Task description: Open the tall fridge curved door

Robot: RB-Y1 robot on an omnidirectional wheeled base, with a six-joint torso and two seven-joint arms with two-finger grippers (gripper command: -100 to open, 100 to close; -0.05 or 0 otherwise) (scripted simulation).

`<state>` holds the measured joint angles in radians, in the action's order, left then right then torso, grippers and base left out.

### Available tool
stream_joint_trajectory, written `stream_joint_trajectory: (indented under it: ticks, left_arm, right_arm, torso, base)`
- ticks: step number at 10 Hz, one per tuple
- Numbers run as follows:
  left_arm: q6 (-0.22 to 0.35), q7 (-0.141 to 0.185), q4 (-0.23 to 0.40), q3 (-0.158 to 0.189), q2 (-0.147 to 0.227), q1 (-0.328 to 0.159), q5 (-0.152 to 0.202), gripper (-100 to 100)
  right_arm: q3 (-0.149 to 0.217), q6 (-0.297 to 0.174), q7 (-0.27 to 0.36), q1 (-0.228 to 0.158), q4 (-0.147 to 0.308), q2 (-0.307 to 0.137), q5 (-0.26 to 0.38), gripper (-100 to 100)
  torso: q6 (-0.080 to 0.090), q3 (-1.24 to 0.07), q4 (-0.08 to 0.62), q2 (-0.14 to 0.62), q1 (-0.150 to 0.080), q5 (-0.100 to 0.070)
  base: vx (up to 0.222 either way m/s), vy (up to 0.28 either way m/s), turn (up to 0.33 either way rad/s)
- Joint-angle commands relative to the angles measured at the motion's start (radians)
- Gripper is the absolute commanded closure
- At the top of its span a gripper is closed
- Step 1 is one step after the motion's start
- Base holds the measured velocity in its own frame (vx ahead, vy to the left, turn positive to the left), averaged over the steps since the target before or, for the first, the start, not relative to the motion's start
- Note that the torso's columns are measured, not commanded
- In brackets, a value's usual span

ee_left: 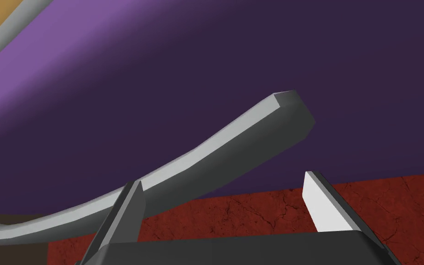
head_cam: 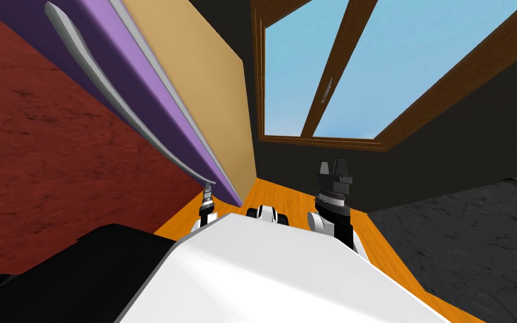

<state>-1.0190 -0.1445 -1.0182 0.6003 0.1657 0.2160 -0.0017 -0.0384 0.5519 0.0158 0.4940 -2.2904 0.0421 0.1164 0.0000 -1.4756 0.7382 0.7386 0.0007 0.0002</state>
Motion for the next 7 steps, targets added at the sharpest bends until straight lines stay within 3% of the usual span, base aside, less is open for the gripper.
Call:
stream_joint_trajectory:
  ticks: [1,7]
  left_arm:
    - [-0.018,-0.006,0.060,0.021,0.004,-0.018,-0.010,-100]
    - [-0.062,-0.024,0.215,0.083,0.020,-0.068,-0.044,-100]
  right_arm:
    - [0.000,0.000,0.000,0.000,0.000,0.000,0.000,0]
    - [0.000,0.000,0.000,0.000,0.000,0.000,0.000,0]
  torso:
    - [0.000,0.000,0.000,0.000,-0.001,0.000]
    - [0.000,0.000,0.000,0.000,-0.001,0.000]
  base:
    - [-0.001,-0.021,-0.042]
    - [-0.005,-0.022,-0.070]
